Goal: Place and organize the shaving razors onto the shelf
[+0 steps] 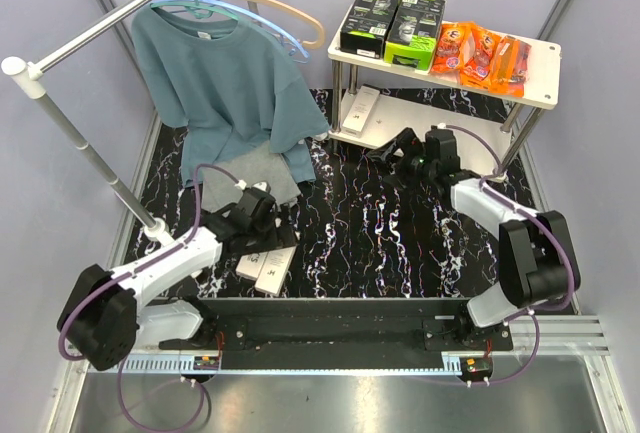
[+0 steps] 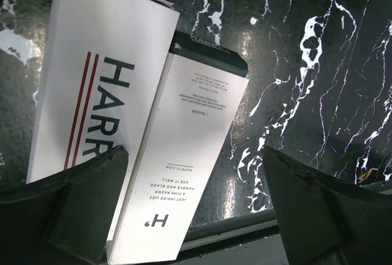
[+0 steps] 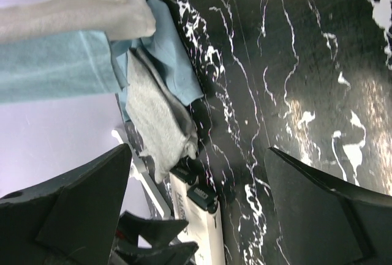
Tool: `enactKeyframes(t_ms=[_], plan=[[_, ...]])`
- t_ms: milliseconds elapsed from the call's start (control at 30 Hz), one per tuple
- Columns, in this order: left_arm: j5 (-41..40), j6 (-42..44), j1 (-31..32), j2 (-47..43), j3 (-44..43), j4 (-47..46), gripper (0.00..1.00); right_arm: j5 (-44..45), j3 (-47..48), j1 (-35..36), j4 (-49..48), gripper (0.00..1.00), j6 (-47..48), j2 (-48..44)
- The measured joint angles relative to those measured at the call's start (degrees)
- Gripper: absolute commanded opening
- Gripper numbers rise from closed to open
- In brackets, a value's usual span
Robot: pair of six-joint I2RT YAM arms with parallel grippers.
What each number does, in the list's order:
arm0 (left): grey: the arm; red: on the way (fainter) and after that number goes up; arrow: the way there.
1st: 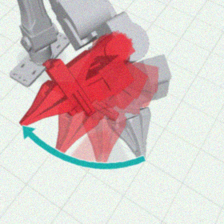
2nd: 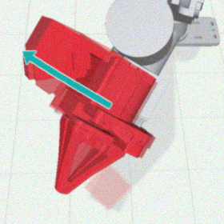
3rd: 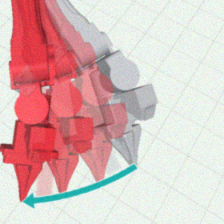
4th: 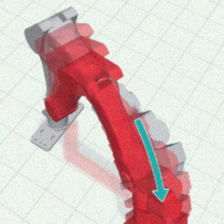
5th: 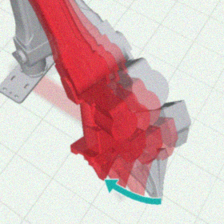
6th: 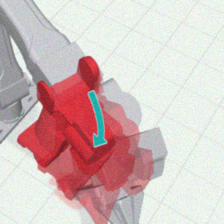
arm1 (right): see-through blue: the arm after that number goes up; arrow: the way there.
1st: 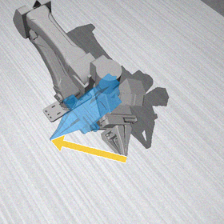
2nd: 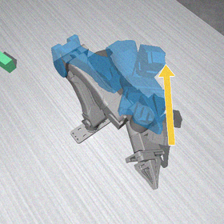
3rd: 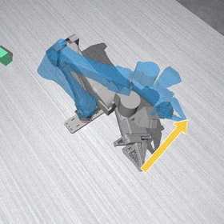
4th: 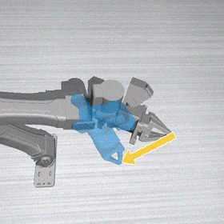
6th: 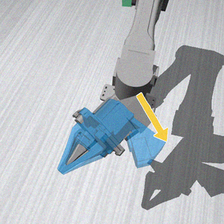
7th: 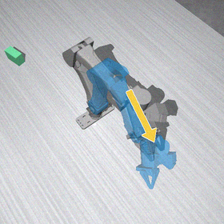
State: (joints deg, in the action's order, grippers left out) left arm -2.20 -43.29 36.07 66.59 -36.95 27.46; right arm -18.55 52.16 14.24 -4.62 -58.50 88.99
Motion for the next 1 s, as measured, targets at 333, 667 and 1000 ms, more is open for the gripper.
enactKeyframes(t_ms=[333,667,1000], plan=[[0.1,0.4,3.2,4.2,-2.5,-1.6,0.99,-0.6,-5.5,0.0,1.5,1.0,0.0,-11.7],[-0.6,1.1,6.2,9.1,-4.9,-0.1,0.99,-0.5,-12.2,0.0,2.9,1.0,-1.2,-20.9],[-2.3,3.5,10.1,13.7,-9.0,3.0,0.96,-0.4,-18.9,0.0,3.2,1.0,-4.1,-27.6]])
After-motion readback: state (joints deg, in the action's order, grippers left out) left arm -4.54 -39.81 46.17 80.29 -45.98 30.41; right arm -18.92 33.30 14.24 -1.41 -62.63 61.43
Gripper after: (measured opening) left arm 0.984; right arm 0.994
